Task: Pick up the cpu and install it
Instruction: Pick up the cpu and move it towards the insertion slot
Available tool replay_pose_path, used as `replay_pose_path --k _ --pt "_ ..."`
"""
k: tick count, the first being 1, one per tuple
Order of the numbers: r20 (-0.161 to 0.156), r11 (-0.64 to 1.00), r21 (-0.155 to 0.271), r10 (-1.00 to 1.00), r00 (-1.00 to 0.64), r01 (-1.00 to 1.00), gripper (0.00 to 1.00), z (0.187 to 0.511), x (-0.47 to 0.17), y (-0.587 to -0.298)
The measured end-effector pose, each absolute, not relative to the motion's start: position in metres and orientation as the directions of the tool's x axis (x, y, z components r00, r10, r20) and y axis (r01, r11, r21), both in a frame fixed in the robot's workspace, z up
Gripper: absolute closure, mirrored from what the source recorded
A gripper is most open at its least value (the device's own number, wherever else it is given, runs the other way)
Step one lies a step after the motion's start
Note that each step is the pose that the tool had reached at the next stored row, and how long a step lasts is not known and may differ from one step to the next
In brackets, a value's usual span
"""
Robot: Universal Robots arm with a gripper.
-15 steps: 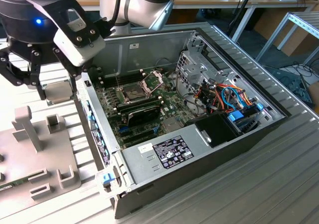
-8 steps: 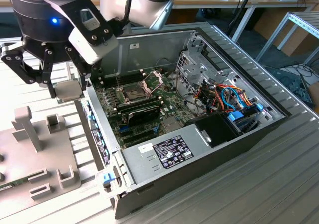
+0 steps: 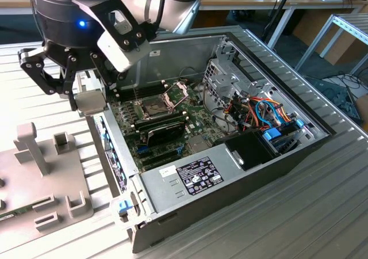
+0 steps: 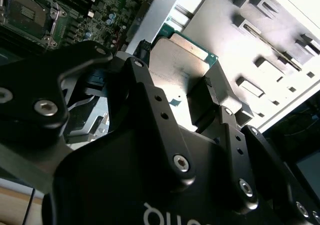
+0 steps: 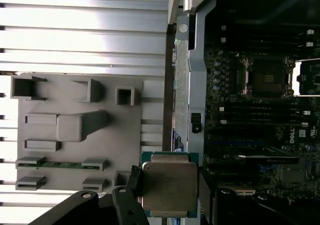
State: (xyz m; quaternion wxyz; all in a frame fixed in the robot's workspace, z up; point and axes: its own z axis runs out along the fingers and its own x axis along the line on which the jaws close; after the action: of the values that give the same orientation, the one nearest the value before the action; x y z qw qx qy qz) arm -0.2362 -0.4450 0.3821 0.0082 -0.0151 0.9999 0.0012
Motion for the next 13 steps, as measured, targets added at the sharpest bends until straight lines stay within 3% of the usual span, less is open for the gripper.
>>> replay_pose_path --k 13 --pt "-0.016 1.0 0.002 -0.03 -0.999 -0.03 0.45 0.381 -0.214 -0.445"
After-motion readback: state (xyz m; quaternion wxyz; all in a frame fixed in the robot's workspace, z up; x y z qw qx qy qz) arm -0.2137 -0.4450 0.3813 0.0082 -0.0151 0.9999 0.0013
